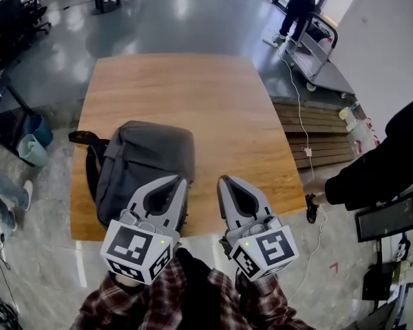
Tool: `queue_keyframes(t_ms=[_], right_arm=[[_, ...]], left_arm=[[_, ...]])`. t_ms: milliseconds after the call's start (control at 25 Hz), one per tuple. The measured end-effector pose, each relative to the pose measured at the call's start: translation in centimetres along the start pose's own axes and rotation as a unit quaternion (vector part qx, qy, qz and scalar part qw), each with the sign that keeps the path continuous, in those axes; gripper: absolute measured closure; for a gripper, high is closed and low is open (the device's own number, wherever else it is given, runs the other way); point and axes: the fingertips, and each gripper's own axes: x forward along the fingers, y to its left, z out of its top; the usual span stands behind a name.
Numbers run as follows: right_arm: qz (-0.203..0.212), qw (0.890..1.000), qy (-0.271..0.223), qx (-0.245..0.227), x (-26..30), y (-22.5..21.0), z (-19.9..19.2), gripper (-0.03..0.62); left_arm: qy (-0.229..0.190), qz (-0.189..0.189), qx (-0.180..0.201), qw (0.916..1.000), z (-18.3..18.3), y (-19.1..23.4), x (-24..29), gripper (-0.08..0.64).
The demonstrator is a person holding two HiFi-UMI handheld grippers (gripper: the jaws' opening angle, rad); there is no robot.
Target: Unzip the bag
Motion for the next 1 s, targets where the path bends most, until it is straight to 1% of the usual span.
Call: queue_keyframes(t_ms=[160, 280, 400, 480, 560, 640, 800, 920, 1000], right_arm=[[0.011, 1.0, 0.024, -0.002, 2.3, -1.8, -1.1, 0.581], [0.012, 0.999, 0.037, 0.002, 3.6, -2.9, -2.0, 0.581], [0.015, 0.998, 0.057, 0.003, 4.8, -3.6, -3.6, 0.581], [0.02, 0.997, 0.078, -0.005, 5.6, -4.0, -5.5, 0.581], [0.028, 0.994, 0.108, -0.012, 6.4, -4.3, -8.3, 0.581], [0.035, 0.989, 0.142, -0.017, 7.1, -4.6, -11.6, 0.581], [0.048, 0.977, 0.207, -0.002, 8.5, -4.9, -18.3, 0.581], [0.061, 0.968, 0.244, 0.004, 9.1, -4.7, -22.6, 0.581], [0.072, 0.962, 0.263, -0.008, 9.5, -4.6, -25.0, 0.581]], left_arm=[[0.025, 0.01, 0.005, 0.9996, -0.7, 1.3, 2.4, 0.551], [0.046, 0.009, 0.006, 0.9989, -1.5, 2.0, 3.8, 0.551], [0.082, 0.004, 0.011, 0.9966, -3.4, 2.9, 4.9, 0.551], [0.112, 0.008, 0.02, 0.9935, -5.4, 3.8, 5.5, 0.551], [0.143, 0.018, 0.031, 0.989, -7.9, 4.9, 5.9, 0.551], [0.18, 0.023, 0.038, 0.9827, -10.9, 6.0, 6.4, 0.551], [0.246, 0.022, 0.041, 0.9682, -16.8, 7.7, 7.3, 0.551], [0.28, 0.017, 0.041, 0.9589, -20.1, 8.4, 7.9, 0.551], [0.299, 0.017, 0.044, 0.9529, -21.8, 8.9, 8.3, 0.551]])
